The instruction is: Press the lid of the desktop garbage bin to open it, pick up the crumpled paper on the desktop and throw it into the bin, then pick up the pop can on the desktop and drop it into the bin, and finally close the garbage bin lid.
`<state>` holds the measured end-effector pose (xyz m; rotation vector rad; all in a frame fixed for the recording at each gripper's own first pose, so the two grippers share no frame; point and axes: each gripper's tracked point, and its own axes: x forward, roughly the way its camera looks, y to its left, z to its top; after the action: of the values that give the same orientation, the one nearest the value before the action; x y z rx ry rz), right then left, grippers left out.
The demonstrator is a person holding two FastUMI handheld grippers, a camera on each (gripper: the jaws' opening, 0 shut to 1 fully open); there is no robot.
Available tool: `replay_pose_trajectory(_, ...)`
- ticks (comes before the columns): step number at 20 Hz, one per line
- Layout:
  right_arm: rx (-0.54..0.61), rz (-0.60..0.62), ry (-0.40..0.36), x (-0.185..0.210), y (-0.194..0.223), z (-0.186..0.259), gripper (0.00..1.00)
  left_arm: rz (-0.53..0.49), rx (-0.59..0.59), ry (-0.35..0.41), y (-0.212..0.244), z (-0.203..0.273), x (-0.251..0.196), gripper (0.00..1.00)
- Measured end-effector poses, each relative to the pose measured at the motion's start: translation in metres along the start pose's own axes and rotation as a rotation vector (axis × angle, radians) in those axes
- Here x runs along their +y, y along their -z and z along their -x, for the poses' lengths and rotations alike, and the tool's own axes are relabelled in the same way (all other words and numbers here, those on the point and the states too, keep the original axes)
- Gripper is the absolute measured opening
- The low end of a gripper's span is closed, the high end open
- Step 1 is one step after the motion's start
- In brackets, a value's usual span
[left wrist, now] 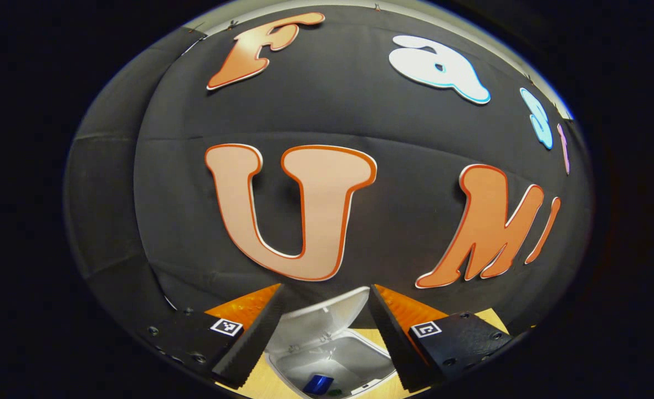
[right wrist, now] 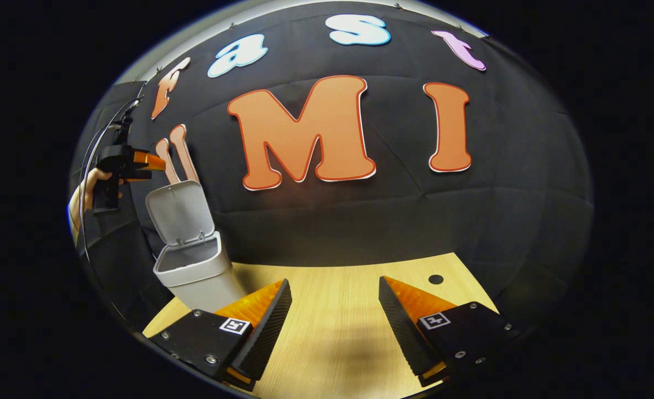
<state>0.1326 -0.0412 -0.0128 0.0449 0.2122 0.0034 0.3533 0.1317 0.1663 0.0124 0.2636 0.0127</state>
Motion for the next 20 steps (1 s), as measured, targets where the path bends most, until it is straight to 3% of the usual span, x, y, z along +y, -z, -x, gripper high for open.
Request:
replay_pose_trajectory(4,0.016,-0.03,0.033,-0.016,0.006,-0.003,0.95,0.039,0.032,-0.001,-0.012,-0.034,0.006,0.94)
replay_pose_trajectory(8,0.027,-0.046,0.07,-0.031,0.011,-0.007,0.95,-0.072,0.099,-0.057,-0.001,-0.065,0.025,0.94)
replay_pose_trajectory(10,0.038,-0.053,0.075,-0.032,0.014,-0.009,0.95,-0.05,0.14,-0.049,0.016,-0.072,0.026,0.94)
replay_pose_trajectory(14,0.055,-0.045,0.062,-0.025,0.021,-0.013,0.95,-0.007,0.236,-0.024,0.052,-0.069,0.024,0.95)
replay_pose_trajectory(20,0.058,-0.05,0.02,-0.01,0.019,-0.015,0.95,0.012,0.246,0.038,0.078,-0.038,0.003,0.96)
